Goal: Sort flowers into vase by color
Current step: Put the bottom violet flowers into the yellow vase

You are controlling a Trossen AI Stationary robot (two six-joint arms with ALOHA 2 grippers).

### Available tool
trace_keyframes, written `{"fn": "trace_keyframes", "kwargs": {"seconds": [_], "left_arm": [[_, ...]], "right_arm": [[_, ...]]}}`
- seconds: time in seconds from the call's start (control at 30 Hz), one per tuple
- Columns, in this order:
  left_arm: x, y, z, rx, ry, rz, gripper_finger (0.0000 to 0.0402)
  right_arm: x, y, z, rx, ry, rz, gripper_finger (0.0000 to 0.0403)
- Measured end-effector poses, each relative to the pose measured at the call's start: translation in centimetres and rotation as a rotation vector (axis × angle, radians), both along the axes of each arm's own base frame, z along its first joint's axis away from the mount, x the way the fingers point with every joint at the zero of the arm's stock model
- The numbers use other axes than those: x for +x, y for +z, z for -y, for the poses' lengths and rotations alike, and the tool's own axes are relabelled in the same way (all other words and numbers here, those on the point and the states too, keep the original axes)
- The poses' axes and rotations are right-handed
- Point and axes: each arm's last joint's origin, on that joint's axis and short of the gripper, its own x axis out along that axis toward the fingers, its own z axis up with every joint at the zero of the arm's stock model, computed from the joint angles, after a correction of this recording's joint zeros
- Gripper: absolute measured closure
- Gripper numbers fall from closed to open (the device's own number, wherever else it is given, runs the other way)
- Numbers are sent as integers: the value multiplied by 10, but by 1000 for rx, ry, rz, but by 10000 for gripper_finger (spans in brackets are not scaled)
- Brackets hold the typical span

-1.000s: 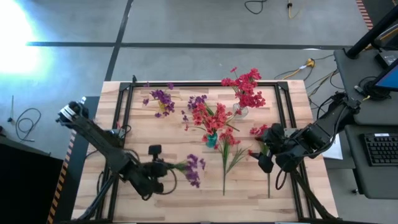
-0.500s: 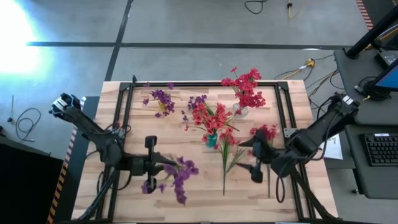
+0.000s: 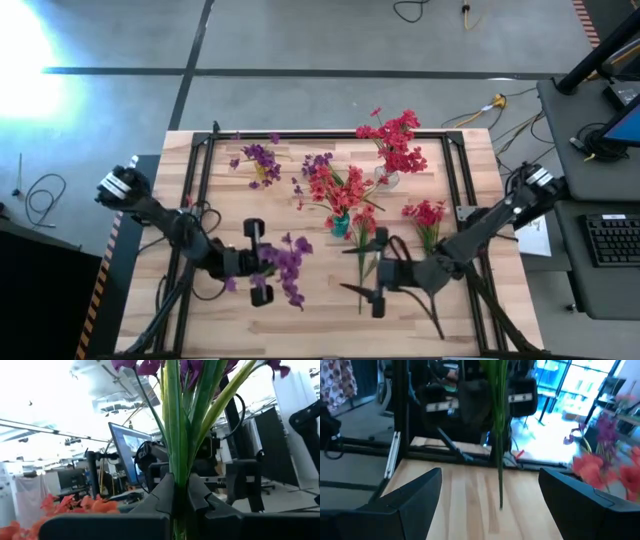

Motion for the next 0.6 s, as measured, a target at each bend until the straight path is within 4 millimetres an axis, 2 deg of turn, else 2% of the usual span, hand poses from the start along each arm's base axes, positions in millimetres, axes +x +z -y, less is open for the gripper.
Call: {"fn": "trace_keyframes", "kwargs": {"seconds": [0.37,0.6], "left_arm": [[41,3,29,43,47,52,401],[46,6,34,36,46,63,401]], "right_arm": [[52,-8,-6,-46,-58,-12,78],[59,-6,-10,-53,-52,-22,79]]}}
